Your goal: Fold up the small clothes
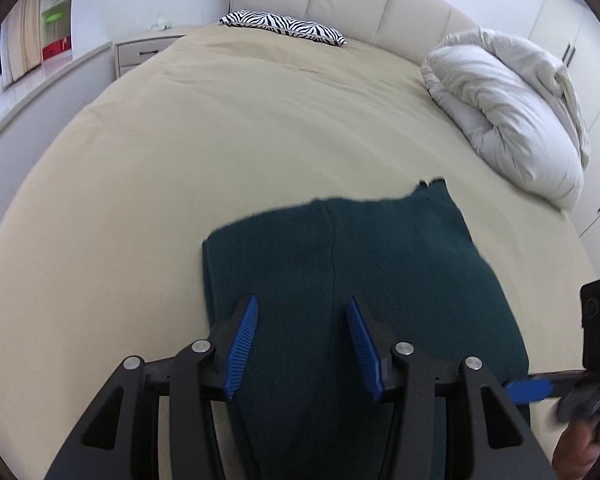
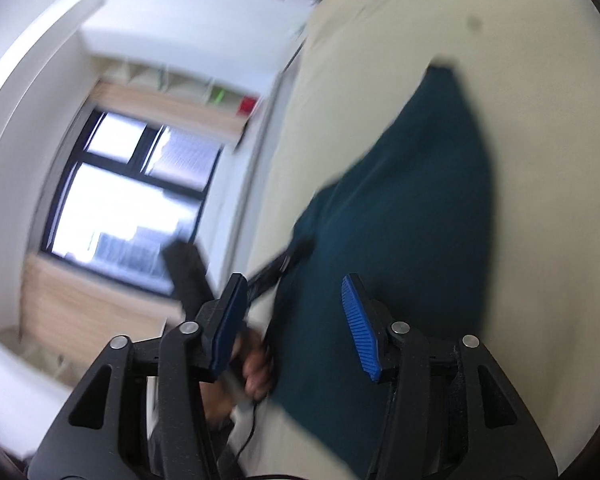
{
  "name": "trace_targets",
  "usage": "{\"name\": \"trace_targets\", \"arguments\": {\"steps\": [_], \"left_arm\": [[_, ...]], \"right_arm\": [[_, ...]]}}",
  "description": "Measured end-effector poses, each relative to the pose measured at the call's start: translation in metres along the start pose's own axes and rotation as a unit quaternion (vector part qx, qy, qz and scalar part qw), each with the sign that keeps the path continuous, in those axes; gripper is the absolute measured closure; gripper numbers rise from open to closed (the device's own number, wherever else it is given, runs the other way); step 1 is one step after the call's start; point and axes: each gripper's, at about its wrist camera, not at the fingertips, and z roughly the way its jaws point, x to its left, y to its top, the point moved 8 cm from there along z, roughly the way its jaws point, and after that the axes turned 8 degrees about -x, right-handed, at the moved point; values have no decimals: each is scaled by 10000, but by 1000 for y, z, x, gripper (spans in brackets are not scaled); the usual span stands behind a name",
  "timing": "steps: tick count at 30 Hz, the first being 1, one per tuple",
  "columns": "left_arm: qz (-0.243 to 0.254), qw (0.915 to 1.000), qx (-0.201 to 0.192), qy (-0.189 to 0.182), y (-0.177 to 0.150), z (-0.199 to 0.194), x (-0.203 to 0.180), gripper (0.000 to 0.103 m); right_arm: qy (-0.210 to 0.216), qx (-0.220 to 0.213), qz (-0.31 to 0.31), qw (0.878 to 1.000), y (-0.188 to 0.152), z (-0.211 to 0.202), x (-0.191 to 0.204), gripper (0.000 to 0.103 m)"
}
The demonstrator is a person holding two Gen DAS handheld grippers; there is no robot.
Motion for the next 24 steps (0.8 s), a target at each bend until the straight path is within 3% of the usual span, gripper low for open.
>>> {"name": "trace_targets", "arguments": {"steps": [3,7,10,13,16,18,21,24], "left_arm": [[174,9997,139,116,-18,-8,-1,51],[91,9998,130,141,-29,-9,6,49],[158,9995,117,231,-30,-9,3,48],[248,9992,99,287,-32,-9,1,48],[243,9993,87,285,-33,-9,1,46],[168,9993,132,323,-35,-8,5,39],[-133,9997,157,155,-38,-6,11,36],[-47,9997,115,207,-40,-10,8,36]], "right_arm": [[-437,513,-363,9971,-40,19,-17,52],[-342,313,93,9989,-39,1,-25,52],[-198,228,-130,9995,-49,-11,-12,50],[-523,387,-62,9979,-66,1,-15,44],[-370,274,232,9987,-70,-8,-19,46],[-440,176,106,9988,-71,-28,-21,46],[-581,133,-31,9982,-86,-37,1,45],[-565,-76,-94,9983,-79,-53,8,44]]}}
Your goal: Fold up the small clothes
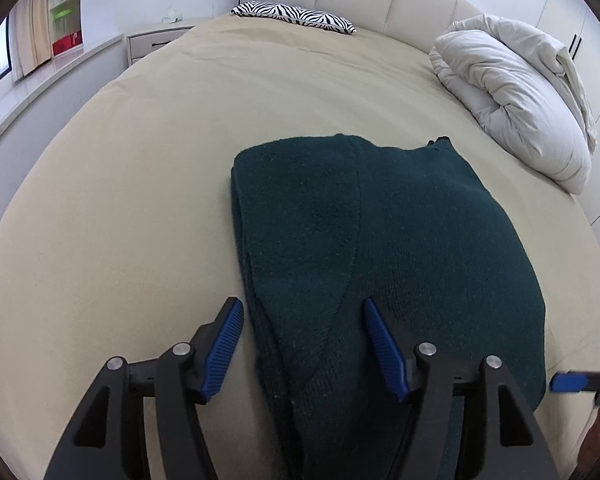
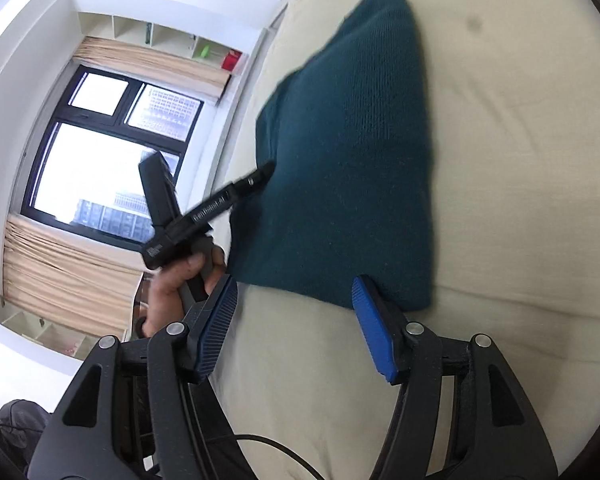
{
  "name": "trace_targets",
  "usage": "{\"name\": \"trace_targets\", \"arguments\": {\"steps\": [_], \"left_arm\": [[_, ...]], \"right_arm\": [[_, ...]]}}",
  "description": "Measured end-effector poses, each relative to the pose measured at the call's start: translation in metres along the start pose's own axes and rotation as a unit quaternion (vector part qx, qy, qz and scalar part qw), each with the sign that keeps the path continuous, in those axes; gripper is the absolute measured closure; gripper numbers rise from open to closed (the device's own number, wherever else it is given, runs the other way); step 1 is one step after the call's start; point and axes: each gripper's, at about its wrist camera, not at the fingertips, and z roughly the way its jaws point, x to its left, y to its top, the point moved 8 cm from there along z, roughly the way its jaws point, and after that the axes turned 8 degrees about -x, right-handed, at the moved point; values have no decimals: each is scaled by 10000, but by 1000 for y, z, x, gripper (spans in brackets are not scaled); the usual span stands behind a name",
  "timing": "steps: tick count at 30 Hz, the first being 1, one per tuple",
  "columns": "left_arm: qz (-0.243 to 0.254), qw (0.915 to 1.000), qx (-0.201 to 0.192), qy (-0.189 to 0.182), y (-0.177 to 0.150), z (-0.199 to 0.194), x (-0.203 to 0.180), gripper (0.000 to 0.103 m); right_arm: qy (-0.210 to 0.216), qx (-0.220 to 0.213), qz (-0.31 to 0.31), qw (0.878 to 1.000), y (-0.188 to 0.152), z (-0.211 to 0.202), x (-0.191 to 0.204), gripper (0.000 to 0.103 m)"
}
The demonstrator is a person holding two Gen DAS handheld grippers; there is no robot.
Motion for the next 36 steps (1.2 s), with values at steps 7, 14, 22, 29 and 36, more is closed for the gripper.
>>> {"name": "trace_targets", "arguments": {"steps": [7,14,22,29,36], "left_arm": [[13,10000,-13,14,0,-6,1,36],[-494,9981,-135,-333,8,-26,17,36],[-1803,9721,437,-1435,6,0,42,36],[-1967,9626,721,-1718,14,22,33,42],[-2317,9499,827,-1926,12,30,29,71]], "right_arm": [[-17,-350,83,9994,36,-36,-10,44],[-426,-704,232,9963,71,-47,-38,22],[-455,-405,459,9971,103,-2,-52,17],[-672,-81,395,9969,113,42,-59,23],[-880,-9,425,9952,121,57,-62,46]]}}
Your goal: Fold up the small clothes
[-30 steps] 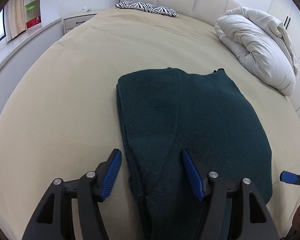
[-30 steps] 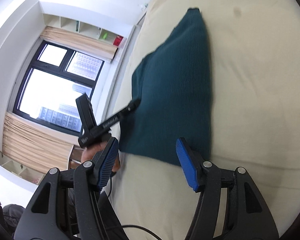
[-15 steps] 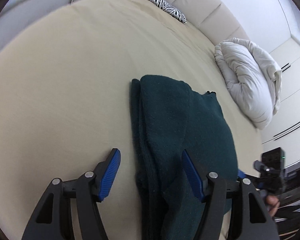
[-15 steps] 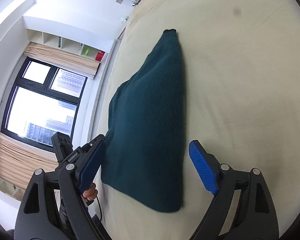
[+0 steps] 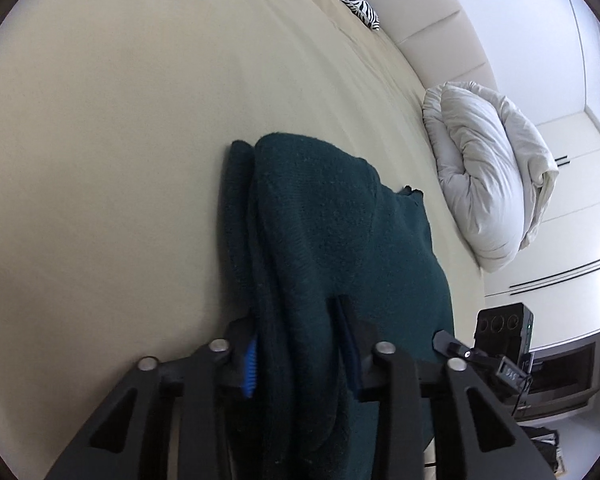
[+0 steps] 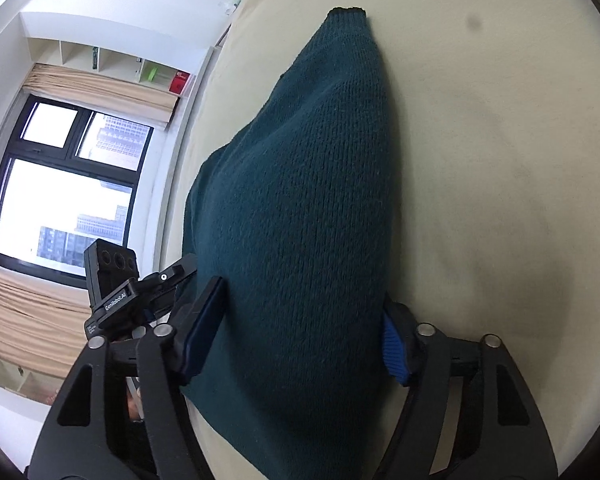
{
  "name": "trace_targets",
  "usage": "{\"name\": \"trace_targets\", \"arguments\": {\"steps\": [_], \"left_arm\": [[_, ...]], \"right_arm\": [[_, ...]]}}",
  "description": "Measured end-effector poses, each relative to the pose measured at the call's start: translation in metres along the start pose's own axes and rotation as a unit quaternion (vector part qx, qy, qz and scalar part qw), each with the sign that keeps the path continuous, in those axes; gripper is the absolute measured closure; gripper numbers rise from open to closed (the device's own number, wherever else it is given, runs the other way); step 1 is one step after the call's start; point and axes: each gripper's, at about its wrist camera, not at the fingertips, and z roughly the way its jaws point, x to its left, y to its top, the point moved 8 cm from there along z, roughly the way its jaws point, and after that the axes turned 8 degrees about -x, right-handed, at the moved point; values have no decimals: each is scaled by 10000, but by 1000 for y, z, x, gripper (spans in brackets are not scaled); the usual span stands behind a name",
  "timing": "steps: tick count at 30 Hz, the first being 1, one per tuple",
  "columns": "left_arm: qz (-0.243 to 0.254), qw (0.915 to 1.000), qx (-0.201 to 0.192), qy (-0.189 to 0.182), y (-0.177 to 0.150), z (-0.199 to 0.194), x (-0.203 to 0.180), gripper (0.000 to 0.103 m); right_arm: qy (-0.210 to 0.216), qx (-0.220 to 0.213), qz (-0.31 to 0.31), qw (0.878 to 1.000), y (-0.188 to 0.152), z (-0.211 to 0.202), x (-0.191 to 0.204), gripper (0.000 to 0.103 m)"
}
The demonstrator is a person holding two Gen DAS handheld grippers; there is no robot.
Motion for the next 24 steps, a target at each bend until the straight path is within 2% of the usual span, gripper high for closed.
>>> {"name": "trace_targets", "arguments": {"steps": [5,10,16,24], "left_arm": [[83,9999,-109,38,-7,-19,-7,79],[665,9976,-157,53,-38,-55,-37,79],[988,9950,-55,-123,-97,-93,-57,79],[1365,9904,168,-154,-171,-111,-68,79]], "right_arm": [[-119,-267,-49,9996,-6,-15,10,62],[-58,-444,-361,9983,-30,-57,43,66],[81,-529,-563,9970,-92,-122,64,66],[50,-584,-557,9967,-182,-184,51,66]]}}
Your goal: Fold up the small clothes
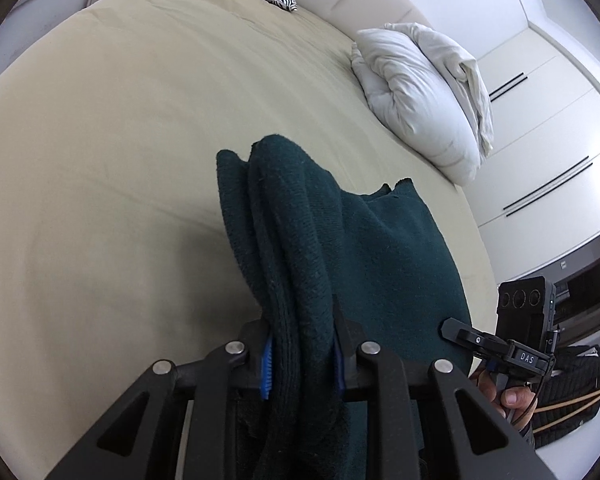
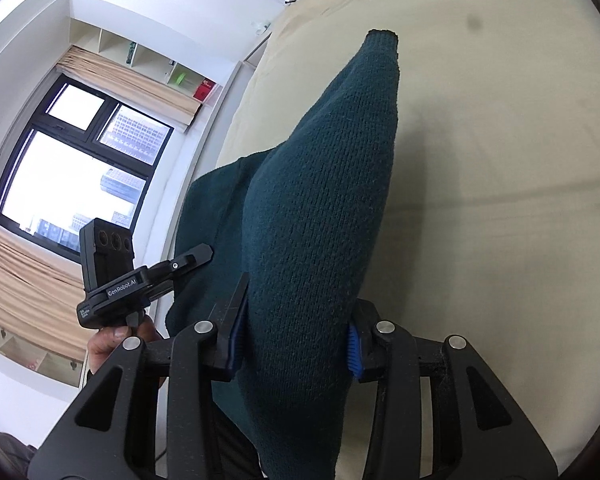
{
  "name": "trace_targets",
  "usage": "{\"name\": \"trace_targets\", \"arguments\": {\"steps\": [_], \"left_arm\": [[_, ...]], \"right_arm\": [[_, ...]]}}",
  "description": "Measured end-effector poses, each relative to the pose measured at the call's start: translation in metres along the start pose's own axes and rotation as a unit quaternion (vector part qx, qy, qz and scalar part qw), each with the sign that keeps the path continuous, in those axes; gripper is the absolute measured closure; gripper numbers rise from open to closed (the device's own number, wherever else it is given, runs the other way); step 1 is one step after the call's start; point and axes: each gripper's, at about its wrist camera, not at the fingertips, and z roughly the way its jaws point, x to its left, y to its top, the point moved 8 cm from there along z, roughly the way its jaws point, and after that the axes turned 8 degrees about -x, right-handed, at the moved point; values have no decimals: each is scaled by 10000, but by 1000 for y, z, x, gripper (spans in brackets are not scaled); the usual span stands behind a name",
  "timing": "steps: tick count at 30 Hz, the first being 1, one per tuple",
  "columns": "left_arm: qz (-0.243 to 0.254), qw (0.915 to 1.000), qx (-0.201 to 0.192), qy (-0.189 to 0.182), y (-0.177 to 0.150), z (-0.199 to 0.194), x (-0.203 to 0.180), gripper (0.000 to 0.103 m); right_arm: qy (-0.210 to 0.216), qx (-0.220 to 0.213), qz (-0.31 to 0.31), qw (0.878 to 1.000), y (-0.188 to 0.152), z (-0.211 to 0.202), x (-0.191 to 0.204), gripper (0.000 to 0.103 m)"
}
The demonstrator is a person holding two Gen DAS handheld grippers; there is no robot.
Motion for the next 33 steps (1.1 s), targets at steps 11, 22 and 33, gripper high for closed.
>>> {"name": "trace_targets", "arguments": {"steps": [11,22,33], "left_arm": [[-583,9981,211,-49,-37,44,36,69],[-232,9968,-595,489,-31,-6,16,67],[570,9975,-233,347,-68,18,-25,67]], "right_arm": [[-85,173,774,9968,-52,11,-70,61],[-522,-322,750,9953,-52,-29,-66,56],[443,29,583,9973,-88,-24,-16,56]]}}
